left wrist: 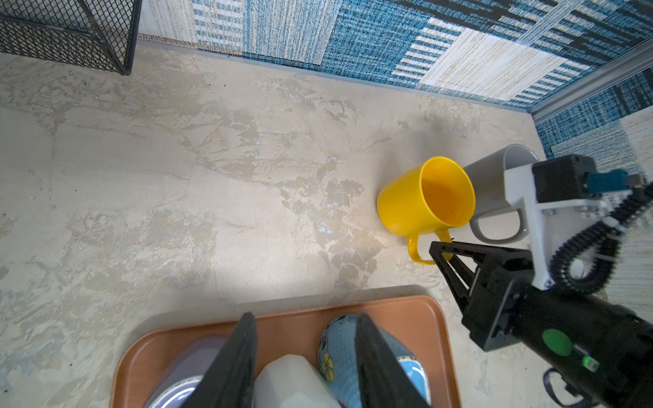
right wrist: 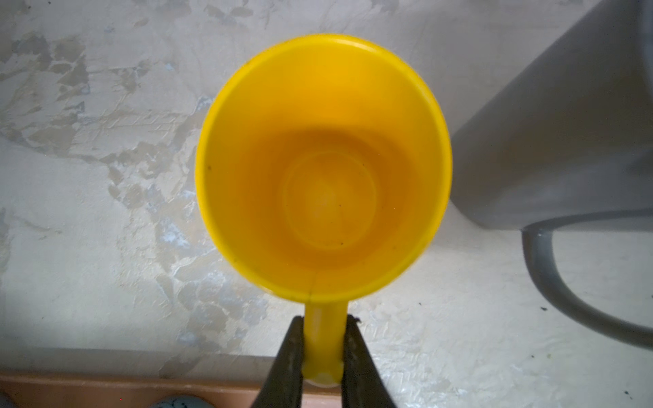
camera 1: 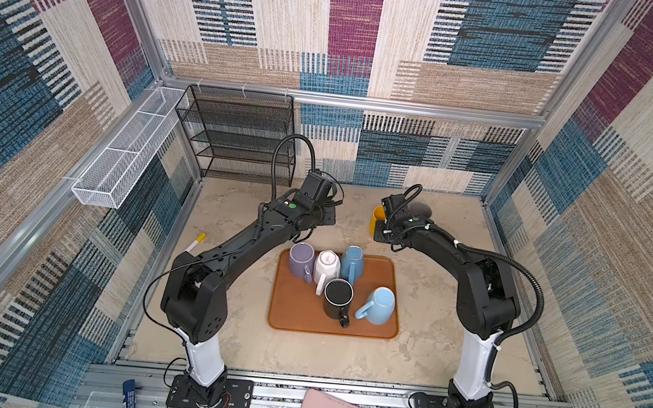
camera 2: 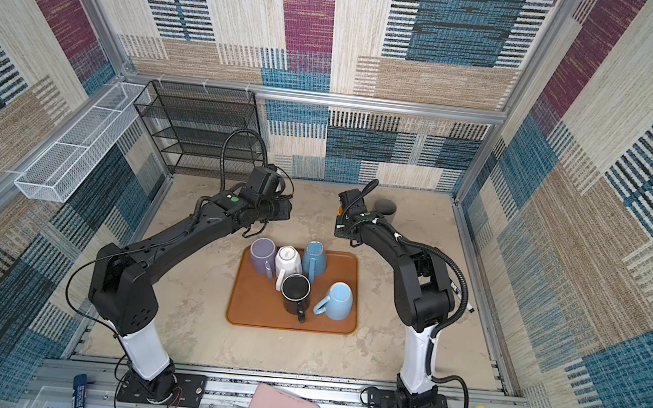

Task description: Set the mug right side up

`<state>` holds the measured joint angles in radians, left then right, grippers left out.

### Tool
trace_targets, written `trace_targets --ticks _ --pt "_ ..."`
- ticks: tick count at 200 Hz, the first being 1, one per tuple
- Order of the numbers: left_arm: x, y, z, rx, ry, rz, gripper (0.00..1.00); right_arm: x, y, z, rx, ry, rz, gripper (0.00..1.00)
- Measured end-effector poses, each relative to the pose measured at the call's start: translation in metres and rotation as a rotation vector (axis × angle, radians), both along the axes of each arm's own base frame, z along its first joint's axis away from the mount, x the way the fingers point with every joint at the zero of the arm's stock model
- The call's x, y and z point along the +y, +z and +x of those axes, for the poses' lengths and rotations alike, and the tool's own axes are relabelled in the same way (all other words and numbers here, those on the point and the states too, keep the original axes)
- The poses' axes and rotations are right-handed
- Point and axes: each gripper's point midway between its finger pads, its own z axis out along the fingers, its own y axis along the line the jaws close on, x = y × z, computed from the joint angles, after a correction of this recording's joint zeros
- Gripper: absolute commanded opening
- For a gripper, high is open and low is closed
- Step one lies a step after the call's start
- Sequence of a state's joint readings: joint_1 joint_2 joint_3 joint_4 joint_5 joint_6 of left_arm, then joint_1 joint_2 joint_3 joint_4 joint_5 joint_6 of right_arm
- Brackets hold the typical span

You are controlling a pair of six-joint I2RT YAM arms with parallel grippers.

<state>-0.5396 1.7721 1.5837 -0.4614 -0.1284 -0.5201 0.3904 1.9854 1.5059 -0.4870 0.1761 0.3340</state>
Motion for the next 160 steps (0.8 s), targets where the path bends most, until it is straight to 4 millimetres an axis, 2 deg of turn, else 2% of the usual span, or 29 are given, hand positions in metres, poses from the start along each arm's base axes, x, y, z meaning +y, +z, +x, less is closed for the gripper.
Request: trace_targets --ticks 75,160 --pt "0.0 0.0 0.0 0.0 0.0 0.0 0.43 -0.022 0.001 0.008 -0.003 -0.026 -0.018 0.18" --pt "0.0 -0.001 0.0 0.003 0.0 0.001 0.43 -0.03 0.002 0.018 -0.012 -0.024 -0.034 0.21"
